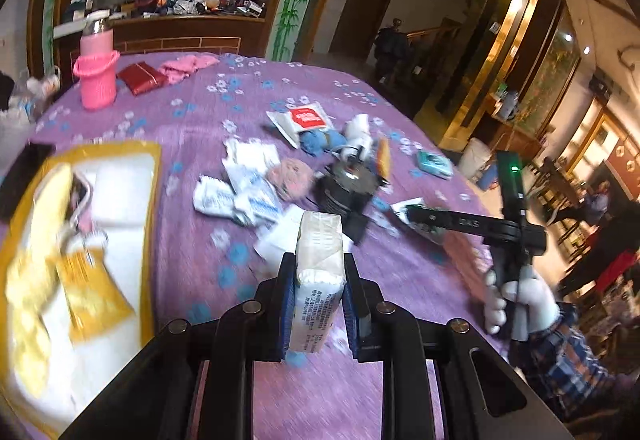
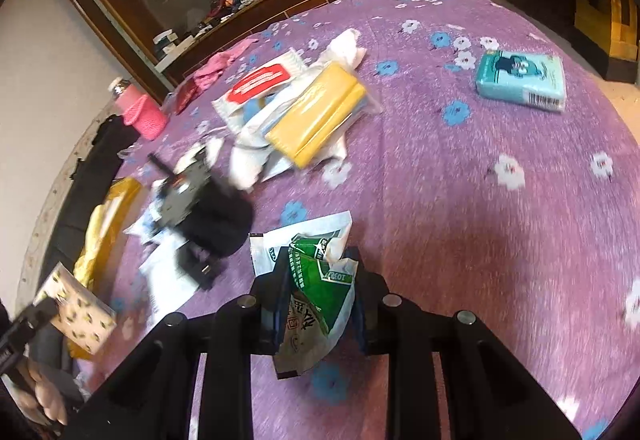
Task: Organize soft objects
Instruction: 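Lift the green-and-white packet with the right gripper while the left gripper grasps the white tissue pack, then carry both packs over the white tray while both grippers open to drop them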
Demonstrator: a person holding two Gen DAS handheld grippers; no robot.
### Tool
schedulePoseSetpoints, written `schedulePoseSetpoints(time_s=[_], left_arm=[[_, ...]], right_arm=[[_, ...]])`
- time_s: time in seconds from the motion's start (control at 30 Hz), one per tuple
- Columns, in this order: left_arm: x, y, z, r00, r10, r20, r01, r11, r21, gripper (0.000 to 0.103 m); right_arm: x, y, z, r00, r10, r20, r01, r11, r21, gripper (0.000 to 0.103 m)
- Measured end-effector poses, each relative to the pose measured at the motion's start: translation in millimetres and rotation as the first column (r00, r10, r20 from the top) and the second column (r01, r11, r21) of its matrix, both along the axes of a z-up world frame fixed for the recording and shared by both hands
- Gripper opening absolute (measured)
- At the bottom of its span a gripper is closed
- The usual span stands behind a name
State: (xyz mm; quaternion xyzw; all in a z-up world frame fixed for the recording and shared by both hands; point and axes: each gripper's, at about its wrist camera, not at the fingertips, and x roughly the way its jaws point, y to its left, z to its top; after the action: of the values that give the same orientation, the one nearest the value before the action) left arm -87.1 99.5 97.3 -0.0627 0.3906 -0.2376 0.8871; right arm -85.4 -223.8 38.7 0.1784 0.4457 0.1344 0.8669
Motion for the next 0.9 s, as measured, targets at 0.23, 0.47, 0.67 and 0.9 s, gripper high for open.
schedulePoseSetpoints(time_s=[0.23,0.47,0.67,0.9], left_arm=[[-39.0,13.1,-1.0,1.000,-0.014,-0.018,0.011,0.992,-0.127,0.021],[-63.3,24.4,-3.8,0.999,-0.022,-0.025,0.017,0.981,-0.195,0.021],[-68.8,66.2,0.5,0.997,0.077,-0.008,-0.077,0.972,-0.222,0.021],[-68.1,133.1,-9.5,0.970,0.241,-0.034,-0.241,0.933,-0.269,0.021]], right_arm=[[-40.5,20.0,20.5,0.997,0.071,0.017,-0.072,0.997,0.033,0.025],[-56.9,73.9,36.3,0.978,0.205,0.034,-0.206,0.977,0.057,0.025],[-51.8,132.0,51.4,0.945,0.325,0.046,-0.327,0.943,0.059,0.025],[-38.7,208.9,65.6,0.896,0.442,0.047,-0.443,0.896,0.037,0.025]])
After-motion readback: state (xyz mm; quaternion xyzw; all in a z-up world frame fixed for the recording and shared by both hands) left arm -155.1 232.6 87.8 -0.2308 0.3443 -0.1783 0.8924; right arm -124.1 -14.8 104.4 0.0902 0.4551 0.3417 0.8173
